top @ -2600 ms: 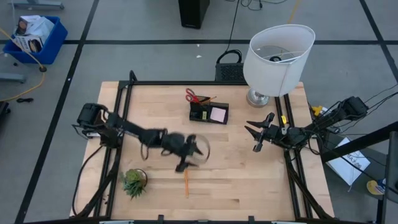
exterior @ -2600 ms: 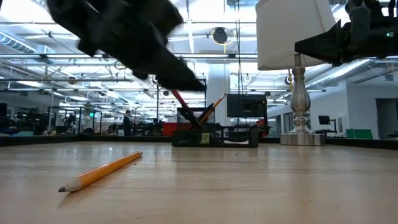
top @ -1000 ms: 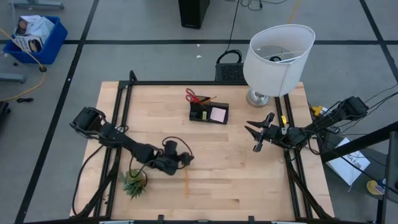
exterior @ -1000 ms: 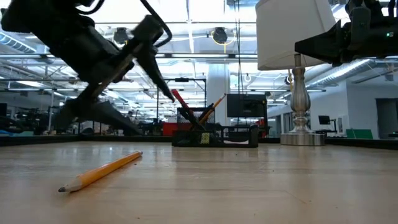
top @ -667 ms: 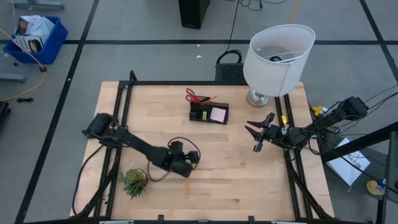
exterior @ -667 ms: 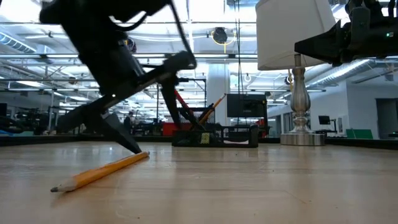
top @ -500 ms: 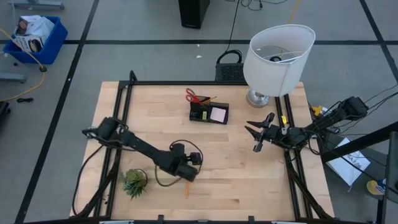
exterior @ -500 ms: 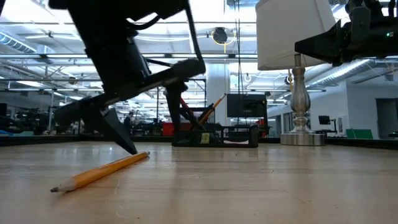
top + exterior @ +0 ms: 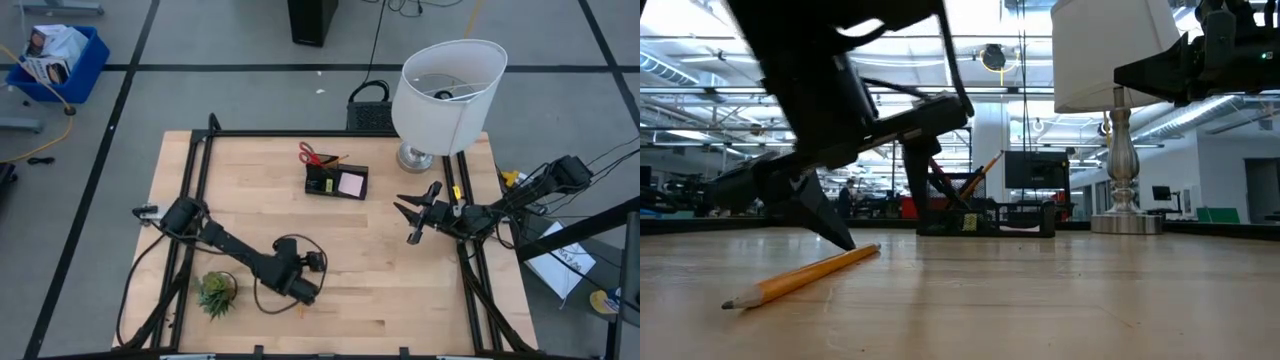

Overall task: Pick and place office supplies into organizer
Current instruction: Put the yellow pencil into the desk organizer

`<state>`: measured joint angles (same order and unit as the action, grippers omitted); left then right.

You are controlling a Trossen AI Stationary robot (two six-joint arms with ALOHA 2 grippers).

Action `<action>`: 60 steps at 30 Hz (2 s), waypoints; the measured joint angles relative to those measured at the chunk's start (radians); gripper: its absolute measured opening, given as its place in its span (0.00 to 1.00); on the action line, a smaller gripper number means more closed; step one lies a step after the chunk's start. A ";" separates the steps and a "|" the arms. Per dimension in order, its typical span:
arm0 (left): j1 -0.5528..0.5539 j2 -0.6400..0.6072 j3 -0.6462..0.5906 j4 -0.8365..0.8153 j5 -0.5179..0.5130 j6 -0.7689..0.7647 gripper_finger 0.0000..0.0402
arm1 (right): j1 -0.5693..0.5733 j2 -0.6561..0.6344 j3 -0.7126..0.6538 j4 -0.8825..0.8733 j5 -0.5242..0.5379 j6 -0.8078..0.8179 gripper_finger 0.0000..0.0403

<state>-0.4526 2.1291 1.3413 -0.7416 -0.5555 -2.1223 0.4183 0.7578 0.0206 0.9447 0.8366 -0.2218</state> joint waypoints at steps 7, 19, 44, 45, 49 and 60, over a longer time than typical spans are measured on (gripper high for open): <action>-0.025 0.042 0.014 -0.025 -0.012 -0.021 0.80 | 0.000 0.002 0.000 -0.005 0.000 0.000 0.25; -0.048 -0.037 0.036 -0.140 -0.029 0.291 0.80 | 0.000 0.005 0.000 -0.008 0.000 0.000 0.25; 0.019 -0.159 0.043 -0.181 0.064 0.351 0.80 | 0.000 0.004 0.000 -0.008 0.000 0.000 0.25; 0.023 -0.159 0.043 -0.181 0.064 0.374 0.80 | 0.000 0.004 0.000 -0.008 0.000 0.000 0.25; 0.032 -0.159 0.043 -0.181 0.060 0.457 0.80 | 0.000 0.004 0.000 -0.008 0.000 0.000 0.25; 0.060 -0.159 0.043 -0.028 0.060 0.436 0.80 | 0.000 0.005 0.000 -0.008 0.000 0.000 0.25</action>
<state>-0.3927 1.9701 1.3842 -0.7698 -0.4956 -1.6861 0.4183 0.7623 0.0204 0.9371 0.8364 -0.2218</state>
